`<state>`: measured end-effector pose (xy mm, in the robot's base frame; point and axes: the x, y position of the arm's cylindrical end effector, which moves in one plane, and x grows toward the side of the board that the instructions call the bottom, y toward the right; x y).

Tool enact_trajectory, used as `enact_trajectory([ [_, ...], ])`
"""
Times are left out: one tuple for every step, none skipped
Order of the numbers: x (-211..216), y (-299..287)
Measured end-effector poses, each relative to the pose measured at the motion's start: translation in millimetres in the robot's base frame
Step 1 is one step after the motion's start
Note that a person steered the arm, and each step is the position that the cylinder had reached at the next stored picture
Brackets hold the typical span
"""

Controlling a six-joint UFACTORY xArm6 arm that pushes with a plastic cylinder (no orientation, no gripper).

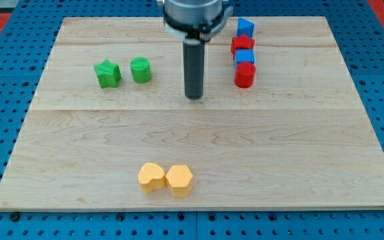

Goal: Move the green circle towards green star

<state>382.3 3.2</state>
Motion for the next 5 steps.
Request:
enact_trajectory([
  [-83.1, -23.1],
  [-82.4, -88.7],
  [-41.7, -91.7],
  [-40.1, -62.2],
  [14.3, 28.9],
])
